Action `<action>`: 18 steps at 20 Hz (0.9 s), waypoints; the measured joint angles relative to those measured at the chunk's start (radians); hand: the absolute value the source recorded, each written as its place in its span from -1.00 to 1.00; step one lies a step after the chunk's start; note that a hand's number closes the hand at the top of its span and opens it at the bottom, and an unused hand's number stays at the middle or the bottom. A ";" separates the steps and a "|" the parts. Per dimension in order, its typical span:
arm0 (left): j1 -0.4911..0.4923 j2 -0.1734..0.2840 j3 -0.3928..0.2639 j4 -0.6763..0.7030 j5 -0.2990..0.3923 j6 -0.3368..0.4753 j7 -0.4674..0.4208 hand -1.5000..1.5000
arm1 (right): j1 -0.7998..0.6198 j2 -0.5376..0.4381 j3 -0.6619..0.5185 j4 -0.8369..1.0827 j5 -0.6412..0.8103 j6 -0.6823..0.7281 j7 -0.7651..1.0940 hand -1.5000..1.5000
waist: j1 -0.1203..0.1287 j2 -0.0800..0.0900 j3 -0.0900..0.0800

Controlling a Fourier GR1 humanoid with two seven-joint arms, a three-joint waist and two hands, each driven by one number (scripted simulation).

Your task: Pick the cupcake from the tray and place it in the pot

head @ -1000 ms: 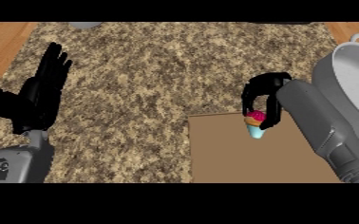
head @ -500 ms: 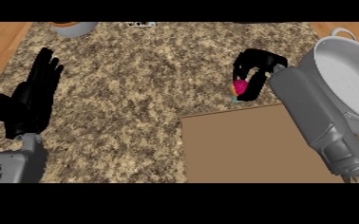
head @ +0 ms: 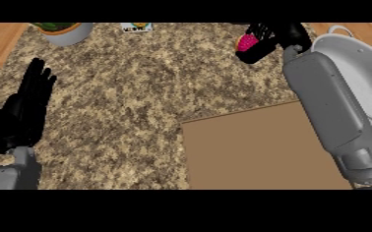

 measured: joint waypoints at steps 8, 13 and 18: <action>0.007 0.011 0.019 -0.015 0.011 -0.011 -0.006 0.00 | 0.096 -0.102 -0.048 -0.368 0.135 -0.211 0.268 1.00 | 0.003 0.014 0.001; -0.016 0.007 0.010 -0.018 0.018 -0.028 -0.008 0.00 | 0.261 -0.189 -0.108 -0.641 0.168 -0.206 0.413 1.00 | 0.031 0.031 0.002; -0.028 -0.025 -0.020 -0.017 -0.004 -0.024 -0.016 0.00 | 0.443 -0.253 -0.251 -0.800 0.098 -0.187 0.412 1.00 | 0.063 0.043 0.003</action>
